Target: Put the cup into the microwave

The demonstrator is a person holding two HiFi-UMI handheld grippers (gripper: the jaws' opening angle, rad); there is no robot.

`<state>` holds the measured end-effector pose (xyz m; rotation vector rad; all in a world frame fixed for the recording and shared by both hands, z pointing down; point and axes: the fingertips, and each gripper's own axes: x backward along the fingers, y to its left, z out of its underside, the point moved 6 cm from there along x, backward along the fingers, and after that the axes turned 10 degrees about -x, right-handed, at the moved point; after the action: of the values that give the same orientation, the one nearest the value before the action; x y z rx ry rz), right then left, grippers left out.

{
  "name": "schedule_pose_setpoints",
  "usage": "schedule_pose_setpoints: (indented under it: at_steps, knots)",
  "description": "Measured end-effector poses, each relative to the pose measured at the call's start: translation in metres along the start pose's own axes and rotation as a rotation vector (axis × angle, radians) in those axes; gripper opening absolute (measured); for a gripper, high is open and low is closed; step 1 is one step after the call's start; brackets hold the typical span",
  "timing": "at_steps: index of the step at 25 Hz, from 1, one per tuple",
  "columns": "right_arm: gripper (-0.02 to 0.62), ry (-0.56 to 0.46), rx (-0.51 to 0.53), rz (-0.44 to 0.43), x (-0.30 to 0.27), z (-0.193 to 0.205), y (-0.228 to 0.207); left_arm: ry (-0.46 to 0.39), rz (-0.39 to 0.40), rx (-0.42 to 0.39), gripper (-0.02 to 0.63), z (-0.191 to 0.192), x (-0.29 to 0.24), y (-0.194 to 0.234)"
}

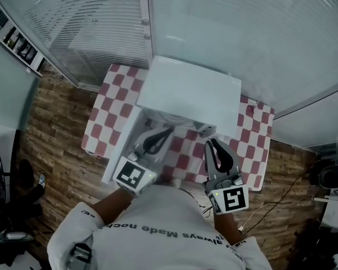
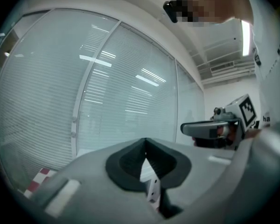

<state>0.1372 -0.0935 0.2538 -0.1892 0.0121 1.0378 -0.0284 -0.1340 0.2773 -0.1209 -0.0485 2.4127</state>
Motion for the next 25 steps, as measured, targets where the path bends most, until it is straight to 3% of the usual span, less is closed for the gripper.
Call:
schedule_pose_setpoints:
  at_steps: [11,25]
  knots:
    - [0.044,-0.013,0.031,-0.003,0.023,-0.026,0.014,-0.045,0.018,0.019,0.005,-0.032,0.015,-0.010]
    - [0.043,-0.034,0.010,0.003,0.022,-0.026,0.026,-0.044,0.051,0.002,0.005,-0.028,0.018,-0.009]
